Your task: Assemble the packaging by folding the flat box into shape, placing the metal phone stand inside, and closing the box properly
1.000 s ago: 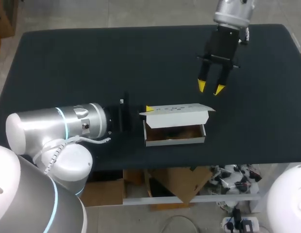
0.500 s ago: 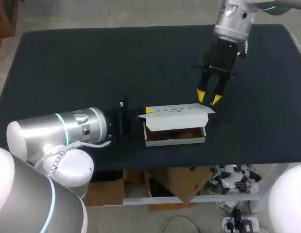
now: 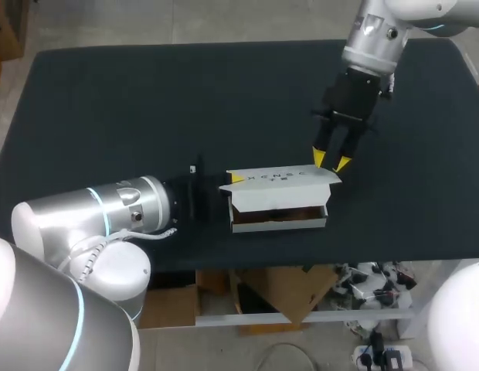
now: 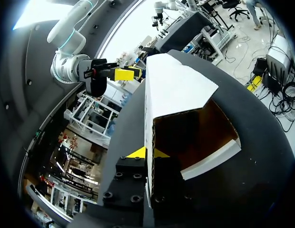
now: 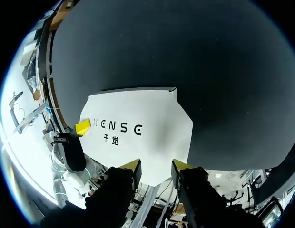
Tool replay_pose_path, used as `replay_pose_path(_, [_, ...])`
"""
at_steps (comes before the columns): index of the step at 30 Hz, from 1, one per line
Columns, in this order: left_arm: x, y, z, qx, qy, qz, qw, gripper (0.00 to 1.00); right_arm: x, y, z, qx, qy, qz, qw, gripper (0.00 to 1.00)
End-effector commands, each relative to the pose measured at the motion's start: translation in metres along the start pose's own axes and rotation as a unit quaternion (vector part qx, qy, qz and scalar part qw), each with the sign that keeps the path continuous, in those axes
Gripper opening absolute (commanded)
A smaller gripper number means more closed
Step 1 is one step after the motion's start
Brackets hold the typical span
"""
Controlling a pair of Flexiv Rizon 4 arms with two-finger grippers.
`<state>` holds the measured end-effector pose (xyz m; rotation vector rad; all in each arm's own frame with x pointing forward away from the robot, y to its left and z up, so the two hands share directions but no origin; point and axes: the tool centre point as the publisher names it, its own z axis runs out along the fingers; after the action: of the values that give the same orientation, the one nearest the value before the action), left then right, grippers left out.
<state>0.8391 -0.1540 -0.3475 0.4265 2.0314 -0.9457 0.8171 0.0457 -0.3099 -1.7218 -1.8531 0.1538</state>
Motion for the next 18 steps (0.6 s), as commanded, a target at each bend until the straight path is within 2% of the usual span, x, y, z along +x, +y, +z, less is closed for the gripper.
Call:
replay_pose_path(1, [0.0067, 0.0024, 0.0035, -0.001, -0.007, 0.002, 1.0, 0.0, -0.0007, -0.0027, 0.0046, -0.006, 0.0, -0.002, 1.0, 0.43])
replay_pose_path(18, [0.01, 0.001, 0.0034, -0.003, -0.017, 0.011, 1.0, 0.02, -0.0021, -0.0074, 0.0135, -0.017, 0.0, -0.019, 1.0, 0.4])
